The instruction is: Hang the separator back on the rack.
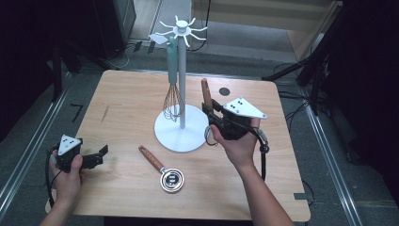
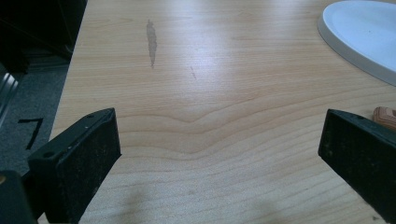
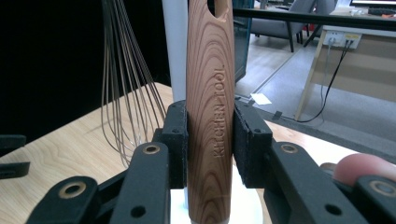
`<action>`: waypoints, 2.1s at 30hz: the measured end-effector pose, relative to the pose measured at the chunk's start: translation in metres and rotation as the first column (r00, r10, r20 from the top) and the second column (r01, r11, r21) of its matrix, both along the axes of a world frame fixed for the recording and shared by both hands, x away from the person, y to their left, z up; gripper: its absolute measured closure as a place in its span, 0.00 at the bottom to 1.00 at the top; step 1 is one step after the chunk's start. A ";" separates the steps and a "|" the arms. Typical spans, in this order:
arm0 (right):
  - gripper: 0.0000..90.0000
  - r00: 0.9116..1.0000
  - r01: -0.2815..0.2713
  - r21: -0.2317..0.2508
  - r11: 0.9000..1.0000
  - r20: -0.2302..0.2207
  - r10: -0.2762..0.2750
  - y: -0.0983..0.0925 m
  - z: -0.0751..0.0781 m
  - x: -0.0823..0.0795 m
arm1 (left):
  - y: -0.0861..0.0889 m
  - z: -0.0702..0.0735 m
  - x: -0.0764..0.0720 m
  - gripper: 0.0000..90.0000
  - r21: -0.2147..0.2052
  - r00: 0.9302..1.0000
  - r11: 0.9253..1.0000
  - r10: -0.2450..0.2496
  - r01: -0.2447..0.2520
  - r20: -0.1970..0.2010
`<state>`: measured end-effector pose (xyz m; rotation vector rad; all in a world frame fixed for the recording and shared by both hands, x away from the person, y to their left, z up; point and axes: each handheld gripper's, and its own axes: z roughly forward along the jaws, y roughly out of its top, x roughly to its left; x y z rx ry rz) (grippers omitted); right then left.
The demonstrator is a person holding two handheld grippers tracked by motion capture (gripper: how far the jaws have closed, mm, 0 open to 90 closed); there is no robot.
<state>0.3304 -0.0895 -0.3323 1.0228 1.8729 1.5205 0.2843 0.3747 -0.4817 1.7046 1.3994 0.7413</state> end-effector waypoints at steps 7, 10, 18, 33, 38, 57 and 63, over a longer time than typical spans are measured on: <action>0.78 1.000 -0.003 0.018 1.000 0.014 0.002 0.000 0.009 0.003 | 0.000 0.000 0.000 0.00 0.000 1.000 1.000 0.000 0.000 0.000; 0.78 1.000 -0.002 0.030 1.000 0.025 0.001 -0.002 0.013 0.005 | 0.000 0.000 0.000 0.00 0.000 1.000 1.000 0.000 0.000 0.000; 0.78 0.998 -0.002 0.046 0.999 0.058 -0.001 -0.001 0.026 0.008 | 0.000 0.000 0.000 0.00 0.000 1.000 1.000 -0.002 0.002 0.000; 0.78 0.991 -0.005 0.094 0.996 0.135 -0.008 0.004 0.052 0.016 | 0.000 0.000 0.000 0.00 0.000 1.000 1.000 -0.002 0.002 0.002; 0.78 0.988 -0.001 0.114 0.993 0.151 -0.016 0.003 0.060 0.017 | 0.000 0.000 0.000 0.00 -0.001 1.000 1.000 -0.002 0.002 0.001; 0.78 0.980 -0.005 0.124 0.992 0.199 -0.019 0.008 0.080 0.018 | 0.000 0.000 0.000 0.00 0.001 1.000 1.000 -0.004 0.004 0.002; 0.78 0.982 -0.011 0.126 0.992 0.187 -0.013 0.010 0.080 0.021 | 0.000 0.000 0.000 0.00 0.000 1.000 1.000 -0.003 0.003 0.002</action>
